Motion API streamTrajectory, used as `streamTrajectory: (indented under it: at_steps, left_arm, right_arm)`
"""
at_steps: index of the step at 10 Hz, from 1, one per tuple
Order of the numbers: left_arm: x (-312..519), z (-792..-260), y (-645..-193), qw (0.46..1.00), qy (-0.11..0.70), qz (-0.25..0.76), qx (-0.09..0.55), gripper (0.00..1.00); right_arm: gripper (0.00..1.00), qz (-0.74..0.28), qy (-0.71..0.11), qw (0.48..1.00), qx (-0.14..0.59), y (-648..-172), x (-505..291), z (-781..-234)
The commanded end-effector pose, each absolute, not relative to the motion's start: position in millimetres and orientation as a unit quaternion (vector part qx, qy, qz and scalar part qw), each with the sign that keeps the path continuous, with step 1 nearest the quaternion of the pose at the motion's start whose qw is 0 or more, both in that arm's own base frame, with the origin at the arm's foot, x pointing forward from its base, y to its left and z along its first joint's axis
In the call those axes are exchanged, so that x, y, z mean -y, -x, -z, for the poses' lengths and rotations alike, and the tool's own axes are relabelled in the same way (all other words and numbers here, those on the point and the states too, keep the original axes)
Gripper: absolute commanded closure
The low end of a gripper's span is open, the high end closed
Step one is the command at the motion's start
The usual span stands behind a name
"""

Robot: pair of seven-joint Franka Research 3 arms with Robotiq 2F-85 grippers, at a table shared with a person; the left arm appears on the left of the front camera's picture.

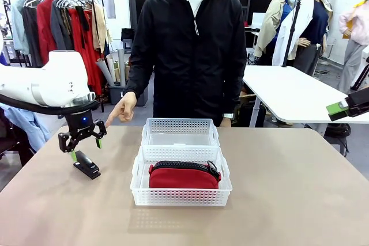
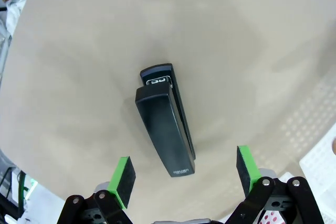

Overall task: Distribute items into two baskets.
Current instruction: Pick up the Stapler that the person points to.

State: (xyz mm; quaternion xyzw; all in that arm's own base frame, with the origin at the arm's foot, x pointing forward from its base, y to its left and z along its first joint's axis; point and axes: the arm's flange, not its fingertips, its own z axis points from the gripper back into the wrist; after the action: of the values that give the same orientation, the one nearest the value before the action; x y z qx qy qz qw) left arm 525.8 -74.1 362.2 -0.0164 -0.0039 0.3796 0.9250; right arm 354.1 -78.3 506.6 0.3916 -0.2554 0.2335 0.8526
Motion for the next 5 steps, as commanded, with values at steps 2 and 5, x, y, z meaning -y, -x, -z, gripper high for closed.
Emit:
streamTrajectory:
  at_steps: [2,5]
  left_arm:
    - [71.8,-337.7,-521.4,0.915,0.018,-0.402,0.018,0.0]
    - [71.9,-323.2,-520.8,0.914,0.02,-0.406,0.024,0.0]
  right_arm:
    - [0.0,-0.237,-0.4,0.844,0.267,-356.8,77.5,-507.8]
    - [0.0,-0.237,-0.4,0.844,0.267,-356.8,77.5,-507.8]
